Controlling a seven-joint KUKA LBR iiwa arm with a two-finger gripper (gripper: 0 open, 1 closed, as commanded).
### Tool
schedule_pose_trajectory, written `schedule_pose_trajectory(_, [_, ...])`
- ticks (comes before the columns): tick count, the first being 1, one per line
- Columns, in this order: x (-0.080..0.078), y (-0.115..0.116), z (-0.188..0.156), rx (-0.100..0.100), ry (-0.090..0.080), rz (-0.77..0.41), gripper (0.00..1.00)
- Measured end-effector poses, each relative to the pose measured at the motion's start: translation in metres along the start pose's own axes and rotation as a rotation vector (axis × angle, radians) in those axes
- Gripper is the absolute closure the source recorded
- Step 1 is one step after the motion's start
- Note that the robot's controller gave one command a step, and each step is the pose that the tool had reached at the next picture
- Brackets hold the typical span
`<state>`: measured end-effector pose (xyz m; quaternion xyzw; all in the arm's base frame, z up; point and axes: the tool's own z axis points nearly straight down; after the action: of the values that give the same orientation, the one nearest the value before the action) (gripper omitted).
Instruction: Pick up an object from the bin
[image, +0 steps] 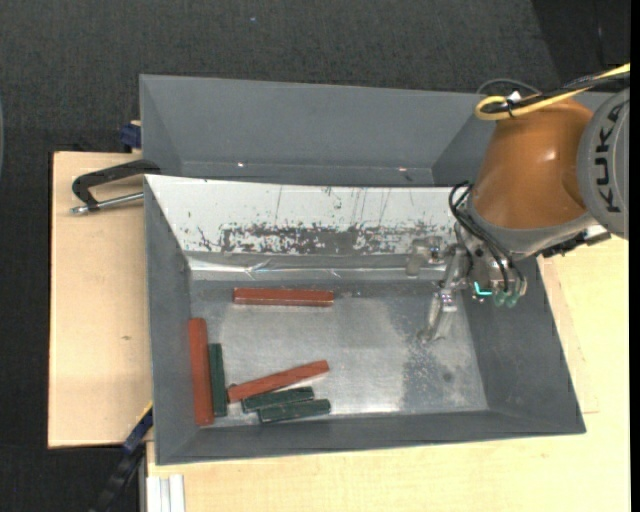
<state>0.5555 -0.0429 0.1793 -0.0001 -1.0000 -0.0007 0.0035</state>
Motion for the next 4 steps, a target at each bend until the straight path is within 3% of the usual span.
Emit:
schedule_pose_trajectory(1, [-0.002, 0.000, -0.005, 0.001, -0.009, -0.001, 0.00])
schedule_pose_trajectory(2, [-0.023, 0.039, 0.066, 0.001, -0.013, -0.021, 0.00])
schedule_pose_trajectory(3, [-0.048, 0.114, 0.045, -0.003, -0.019, -0.082, 0.00])
schedule_pose_trajectory(4, [-0.048, 0.117, 0.063, -0.001, -0.009, 0.101, 0.00])
